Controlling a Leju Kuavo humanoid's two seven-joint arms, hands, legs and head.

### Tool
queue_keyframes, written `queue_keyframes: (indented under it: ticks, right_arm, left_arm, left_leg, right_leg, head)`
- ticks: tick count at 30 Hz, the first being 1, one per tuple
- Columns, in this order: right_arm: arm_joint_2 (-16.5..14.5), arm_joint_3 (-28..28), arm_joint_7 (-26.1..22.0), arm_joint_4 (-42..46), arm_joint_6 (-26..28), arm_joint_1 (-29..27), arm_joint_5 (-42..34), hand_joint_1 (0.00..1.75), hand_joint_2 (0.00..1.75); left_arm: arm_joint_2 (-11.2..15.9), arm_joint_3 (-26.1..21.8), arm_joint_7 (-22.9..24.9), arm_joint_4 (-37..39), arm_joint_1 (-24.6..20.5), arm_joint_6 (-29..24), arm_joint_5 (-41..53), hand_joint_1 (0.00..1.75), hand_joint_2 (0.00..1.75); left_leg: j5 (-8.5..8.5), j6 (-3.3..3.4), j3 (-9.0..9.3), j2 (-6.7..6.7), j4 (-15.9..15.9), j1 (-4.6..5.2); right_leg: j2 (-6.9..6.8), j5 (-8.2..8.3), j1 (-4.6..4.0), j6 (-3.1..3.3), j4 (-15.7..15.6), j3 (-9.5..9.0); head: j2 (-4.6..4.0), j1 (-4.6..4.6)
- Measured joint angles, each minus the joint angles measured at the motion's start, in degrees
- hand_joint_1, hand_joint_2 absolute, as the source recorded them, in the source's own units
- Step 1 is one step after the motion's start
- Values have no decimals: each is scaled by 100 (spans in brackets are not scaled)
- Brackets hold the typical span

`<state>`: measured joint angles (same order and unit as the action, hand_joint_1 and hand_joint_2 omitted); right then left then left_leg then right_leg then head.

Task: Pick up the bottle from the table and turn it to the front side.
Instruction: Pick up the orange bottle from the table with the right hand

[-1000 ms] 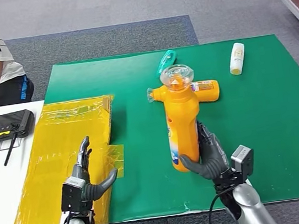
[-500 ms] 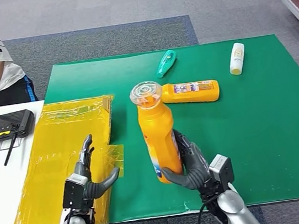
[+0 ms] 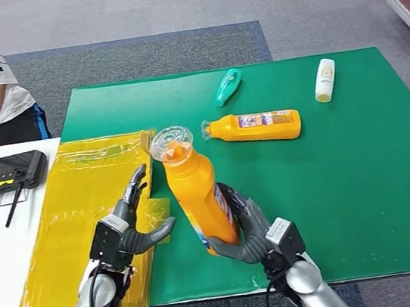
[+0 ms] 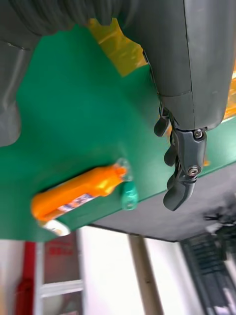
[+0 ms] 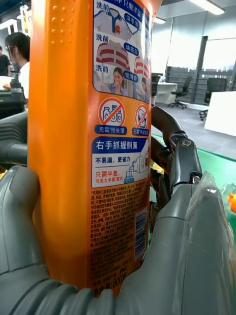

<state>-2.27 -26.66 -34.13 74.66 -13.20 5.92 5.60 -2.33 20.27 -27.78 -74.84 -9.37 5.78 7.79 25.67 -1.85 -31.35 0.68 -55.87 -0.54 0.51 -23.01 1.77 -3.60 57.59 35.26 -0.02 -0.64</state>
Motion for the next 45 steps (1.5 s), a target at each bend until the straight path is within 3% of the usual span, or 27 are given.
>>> queue_keyframes:
  ticks: [7,17,30,45]
  right_arm:
    - [-25,-105,-25,-156,46,117,104,175,175]
    - [-67,-225,-82,-332,115,230,203,175,175]
    - [-94,-321,-145,-583,232,391,281,175,175]
    - [-119,-499,-204,-822,269,492,317,175,175]
  left_arm:
    - [165,70,360,32,-234,1518,-1424,0,175]
    - [517,68,848,194,-465,2698,-2750,0,175]
    - [892,161,1422,534,-582,3372,-3647,0,175]
    - [1015,409,1424,578,-844,3167,-3612,0,175]
  left_leg:
    - [-1,-1,0,0,0,0]
    - [-2,-2,-1,0,0,0]
    - [-4,-5,-2,0,0,0]
    - [-4,-5,-2,0,0,0]
  right_leg:
    - [0,0,0,0,0,1]
    - [0,0,-1,1,1,1]
    - [1,1,-1,2,2,4]
    - [1,2,-1,3,2,5]
  head:
    - [0,1]
    - [0,0]
    - [0,1]
    - [0,1]
